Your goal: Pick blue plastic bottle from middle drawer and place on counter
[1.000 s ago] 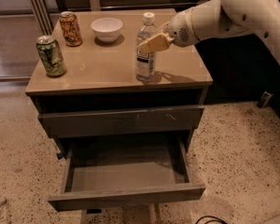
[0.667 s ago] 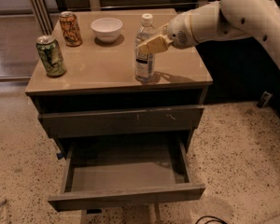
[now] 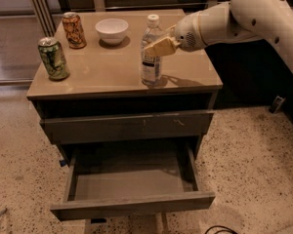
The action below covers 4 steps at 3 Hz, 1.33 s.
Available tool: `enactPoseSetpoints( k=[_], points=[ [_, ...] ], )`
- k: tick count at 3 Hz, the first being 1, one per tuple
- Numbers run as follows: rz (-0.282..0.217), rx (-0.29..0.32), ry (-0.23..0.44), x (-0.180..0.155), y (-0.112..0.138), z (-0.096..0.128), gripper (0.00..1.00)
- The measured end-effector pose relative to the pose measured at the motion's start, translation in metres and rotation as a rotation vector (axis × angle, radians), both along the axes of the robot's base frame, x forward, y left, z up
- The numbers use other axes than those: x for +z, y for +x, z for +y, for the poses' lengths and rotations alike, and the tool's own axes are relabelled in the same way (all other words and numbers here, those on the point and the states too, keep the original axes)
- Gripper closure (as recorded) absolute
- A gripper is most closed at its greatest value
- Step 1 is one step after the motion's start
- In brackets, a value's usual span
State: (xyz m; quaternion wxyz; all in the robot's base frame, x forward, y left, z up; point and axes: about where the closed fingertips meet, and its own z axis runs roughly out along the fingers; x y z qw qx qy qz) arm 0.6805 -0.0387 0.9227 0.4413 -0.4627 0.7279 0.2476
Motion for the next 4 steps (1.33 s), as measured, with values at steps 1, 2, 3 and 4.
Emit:
enactPoseSetpoints(
  k=[1, 2, 3, 4],
  points=[
    [0.000, 0.000, 0.000, 0.0000, 0.0000, 0.0000, 0.35],
    [0.000, 0.000, 0.000, 0.0000, 0.0000, 0.0000, 0.11],
    [0.000, 0.000, 0.000, 0.0000, 0.0000, 0.0001, 0.00],
    [0.000, 0.000, 0.000, 0.0000, 0.0000, 0.0001, 0.00]
  ],
)
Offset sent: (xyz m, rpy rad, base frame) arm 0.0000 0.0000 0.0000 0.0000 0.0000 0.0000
